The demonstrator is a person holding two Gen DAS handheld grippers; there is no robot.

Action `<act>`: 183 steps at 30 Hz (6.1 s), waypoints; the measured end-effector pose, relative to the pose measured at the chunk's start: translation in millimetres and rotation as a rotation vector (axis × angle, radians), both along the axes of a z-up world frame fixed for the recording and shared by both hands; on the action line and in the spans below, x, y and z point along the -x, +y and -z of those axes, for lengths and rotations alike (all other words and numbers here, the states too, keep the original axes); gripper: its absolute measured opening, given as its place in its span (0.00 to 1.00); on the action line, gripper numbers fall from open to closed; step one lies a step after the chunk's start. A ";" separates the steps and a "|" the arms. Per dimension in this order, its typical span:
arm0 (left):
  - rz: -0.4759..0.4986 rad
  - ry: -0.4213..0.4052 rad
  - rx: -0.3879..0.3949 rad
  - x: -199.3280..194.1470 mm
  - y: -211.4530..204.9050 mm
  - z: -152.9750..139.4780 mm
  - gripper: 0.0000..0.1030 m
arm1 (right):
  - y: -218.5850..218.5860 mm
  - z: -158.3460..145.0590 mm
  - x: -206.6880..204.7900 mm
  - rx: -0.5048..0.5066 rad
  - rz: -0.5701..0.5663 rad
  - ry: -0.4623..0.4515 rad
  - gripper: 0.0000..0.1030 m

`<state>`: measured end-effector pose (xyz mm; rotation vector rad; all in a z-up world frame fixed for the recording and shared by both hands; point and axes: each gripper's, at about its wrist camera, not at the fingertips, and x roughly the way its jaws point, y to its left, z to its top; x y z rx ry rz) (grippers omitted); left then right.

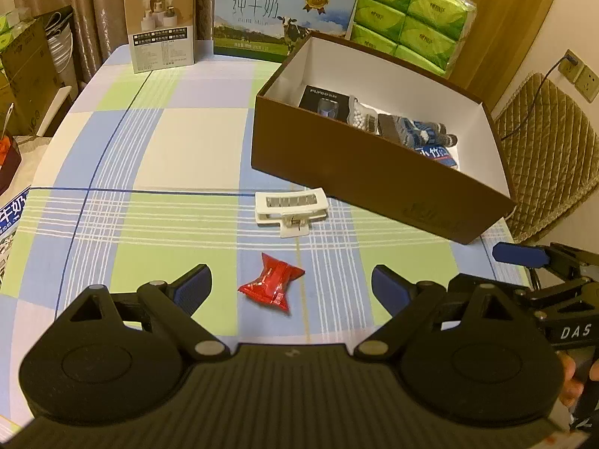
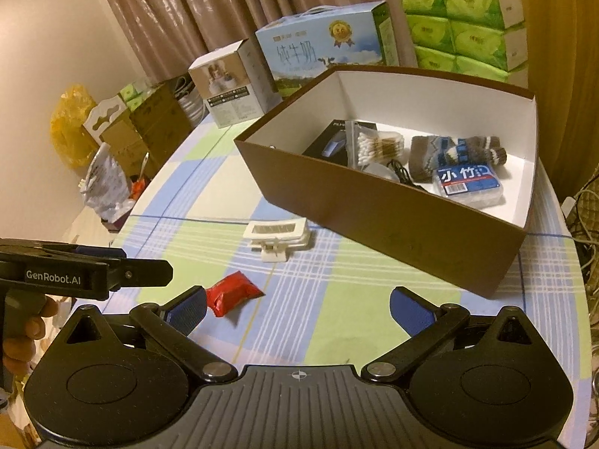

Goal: Organize objects
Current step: 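Withdraw both tools from the brown box toward the red packet and white clip, then grasp the red candy packet with the left tool while the right tool grasps the white clip, then lift the red packet and white clip and carry both toward the brown box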

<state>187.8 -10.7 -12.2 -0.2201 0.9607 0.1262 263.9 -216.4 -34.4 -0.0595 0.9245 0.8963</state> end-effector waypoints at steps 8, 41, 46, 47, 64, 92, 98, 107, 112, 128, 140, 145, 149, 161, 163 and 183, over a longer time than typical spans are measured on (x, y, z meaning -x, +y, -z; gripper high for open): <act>0.023 0.035 -0.009 7.3 2.7 23.4 0.86 | 4.3 16.9 4.3 0.022 0.024 0.030 0.98; 0.175 0.147 -0.051 -58.3 11.7 102.2 0.53 | 4.4 66.1 -16.5 0.103 0.203 0.109 0.98; 0.209 0.158 -0.042 -61.4 13.4 108.6 0.29 | 15.3 70.9 -19.0 0.110 0.192 0.110 0.98; 0.211 0.159 -0.040 -61.2 14.4 109.4 0.25 | 18.8 71.6 -19.7 0.112 0.186 0.109 0.98; -0.051 0.142 -0.054 -52.6 105.8 108.7 0.21 | 125.6 91.2 -35.5 0.084 0.010 -0.003 0.98; -0.030 0.155 -0.067 -72.7 111.5 116.1 0.22 | 166.1 122.1 -40.9 0.216 0.028 -0.103 0.83; 0.005 0.158 -0.066 -64.8 93.3 115.4 0.22 | 133.1 118.5 -27.0 0.224 0.020 -0.084 0.83; 0.074 0.163 -0.070 -48.2 55.9 113.7 0.22 | 81.3 112.3 -9.4 0.236 0.048 -0.052 0.83; 0.119 0.165 -0.069 -42.3 30.4 113.3 0.22 | 52.5 109.8 -1.7 0.238 0.071 -0.040 0.83; 0.226 0.166 -0.042 -31.9 -37.8 108.5 0.20 | -10.8 95.7 6.2 0.224 0.105 -0.014 0.83; 0.213 0.069 -0.040 -25.1 -58.1 67.8 0.20 | -30.1 61.3 3.0 0.144 0.076 -0.032 0.83; 0.210 0.018 -0.038 -26.0 -64.9 46.3 0.20 | -32.3 42.9 2.9 0.103 0.051 -0.051 0.83; 0.208 -0.020 -0.040 -27.9 -68.5 30.4 0.20 | -33.6 29.3 1.9 0.074 0.039 -0.066 0.83; 0.217 -0.088 -0.064 -47.0 -72.4 2.6 0.20 | -33.1 -1.4 -17.8 0.020 0.040 -0.115 0.83; 0.220 -0.099 -0.070 -53.2 -73.0 -1.6 0.20 | -32.8 -6.5 -23.7 0.013 0.045 -0.127 0.83; 0.271 -0.151 -0.099 -154.4 -84.9 -14.1 0.20 | -24.2 -29.2 -128.0 -0.018 0.134 -0.202 0.83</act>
